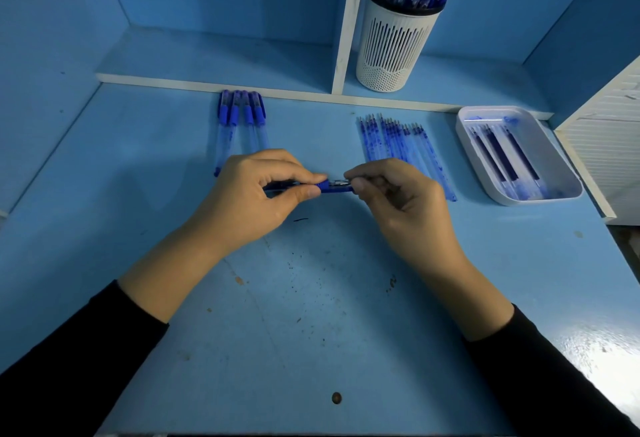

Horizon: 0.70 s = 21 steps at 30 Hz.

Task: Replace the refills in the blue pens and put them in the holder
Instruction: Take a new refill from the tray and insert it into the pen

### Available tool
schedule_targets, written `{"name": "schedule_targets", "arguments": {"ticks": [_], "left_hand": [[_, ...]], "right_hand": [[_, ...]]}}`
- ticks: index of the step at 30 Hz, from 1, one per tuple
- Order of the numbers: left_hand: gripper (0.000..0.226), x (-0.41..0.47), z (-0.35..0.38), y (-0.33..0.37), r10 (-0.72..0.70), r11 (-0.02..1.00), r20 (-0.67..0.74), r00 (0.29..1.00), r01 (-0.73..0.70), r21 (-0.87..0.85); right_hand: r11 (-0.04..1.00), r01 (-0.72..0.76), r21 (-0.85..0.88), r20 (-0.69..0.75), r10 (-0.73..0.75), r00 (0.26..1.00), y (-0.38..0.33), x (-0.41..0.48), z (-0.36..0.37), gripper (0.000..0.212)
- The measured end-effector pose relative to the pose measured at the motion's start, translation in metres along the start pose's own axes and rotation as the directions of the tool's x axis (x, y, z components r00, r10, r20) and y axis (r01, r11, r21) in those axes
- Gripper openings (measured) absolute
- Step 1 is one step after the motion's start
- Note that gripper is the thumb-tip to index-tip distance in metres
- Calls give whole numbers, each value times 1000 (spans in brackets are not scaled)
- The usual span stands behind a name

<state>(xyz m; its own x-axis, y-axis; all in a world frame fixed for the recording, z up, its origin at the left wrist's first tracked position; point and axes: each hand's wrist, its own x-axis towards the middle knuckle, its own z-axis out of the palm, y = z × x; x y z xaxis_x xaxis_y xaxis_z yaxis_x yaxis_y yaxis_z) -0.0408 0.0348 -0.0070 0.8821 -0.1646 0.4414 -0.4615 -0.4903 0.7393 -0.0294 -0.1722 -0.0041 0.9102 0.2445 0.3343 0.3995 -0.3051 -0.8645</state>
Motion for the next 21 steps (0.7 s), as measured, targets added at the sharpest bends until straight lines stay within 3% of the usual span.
{"name": "schedule_targets", "arguments": {"ticks": [11,15,21], "left_hand": [[17,2,7,-1,43,999,-60,997,-43,4],[16,9,6,1,57,998,-74,996,-57,4],[20,14,15,5,59,997,-128,990,-64,-40]], "right_hand": [[991,-51,123,-29,55,998,-5,1,5,16],[978,-53,200,-80,70,994,-9,1,7,10],[943,-16,333,-181,80,980,-14,2,3,20]]}}
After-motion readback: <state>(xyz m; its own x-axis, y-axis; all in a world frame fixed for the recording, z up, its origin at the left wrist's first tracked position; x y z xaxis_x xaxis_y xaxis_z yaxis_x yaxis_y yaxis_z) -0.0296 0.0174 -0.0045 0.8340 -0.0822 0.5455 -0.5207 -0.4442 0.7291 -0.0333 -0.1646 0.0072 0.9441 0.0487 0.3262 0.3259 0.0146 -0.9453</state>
